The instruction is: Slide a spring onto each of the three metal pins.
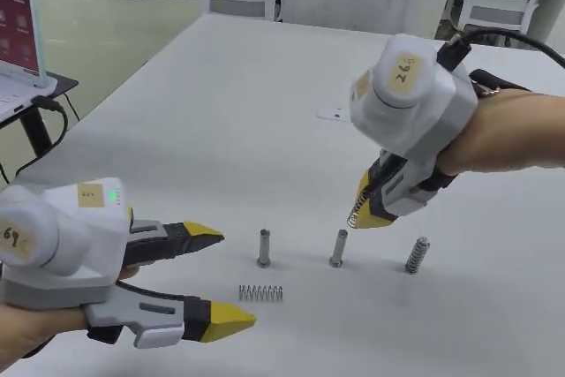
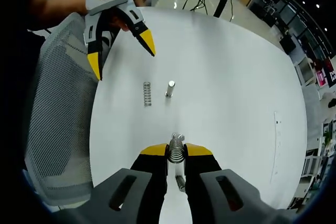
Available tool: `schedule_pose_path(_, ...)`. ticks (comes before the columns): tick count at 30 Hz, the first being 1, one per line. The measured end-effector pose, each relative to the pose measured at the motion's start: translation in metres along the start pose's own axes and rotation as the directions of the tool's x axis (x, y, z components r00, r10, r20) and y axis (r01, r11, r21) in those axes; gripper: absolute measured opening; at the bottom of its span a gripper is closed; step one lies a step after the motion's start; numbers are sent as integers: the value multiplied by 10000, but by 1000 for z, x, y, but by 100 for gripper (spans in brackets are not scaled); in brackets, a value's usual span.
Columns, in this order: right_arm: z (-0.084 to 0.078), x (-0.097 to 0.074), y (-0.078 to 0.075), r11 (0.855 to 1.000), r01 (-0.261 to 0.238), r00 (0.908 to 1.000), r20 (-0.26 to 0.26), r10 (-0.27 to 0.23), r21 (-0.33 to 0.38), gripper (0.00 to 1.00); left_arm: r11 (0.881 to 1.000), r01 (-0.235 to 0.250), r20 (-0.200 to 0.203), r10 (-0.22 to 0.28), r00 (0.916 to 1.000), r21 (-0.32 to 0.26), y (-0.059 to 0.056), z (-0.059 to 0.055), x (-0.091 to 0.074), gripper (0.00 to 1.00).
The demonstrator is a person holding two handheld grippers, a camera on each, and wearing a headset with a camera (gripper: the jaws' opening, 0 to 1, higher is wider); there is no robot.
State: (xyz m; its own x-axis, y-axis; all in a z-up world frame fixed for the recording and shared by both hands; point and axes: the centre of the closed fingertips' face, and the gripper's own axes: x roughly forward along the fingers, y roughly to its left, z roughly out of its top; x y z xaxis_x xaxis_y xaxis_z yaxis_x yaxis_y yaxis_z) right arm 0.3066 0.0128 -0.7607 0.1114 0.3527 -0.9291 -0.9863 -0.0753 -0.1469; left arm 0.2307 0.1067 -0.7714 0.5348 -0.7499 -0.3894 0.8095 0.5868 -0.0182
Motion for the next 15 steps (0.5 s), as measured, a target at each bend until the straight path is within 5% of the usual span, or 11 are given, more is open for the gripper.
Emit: schedule_pose_path(15, -10, 24, -11, 9998, -183, 9996, -225, 185, 94, 9, 9999, -154, 50, 154, 9999, -41, 0, 0, -1, 58)
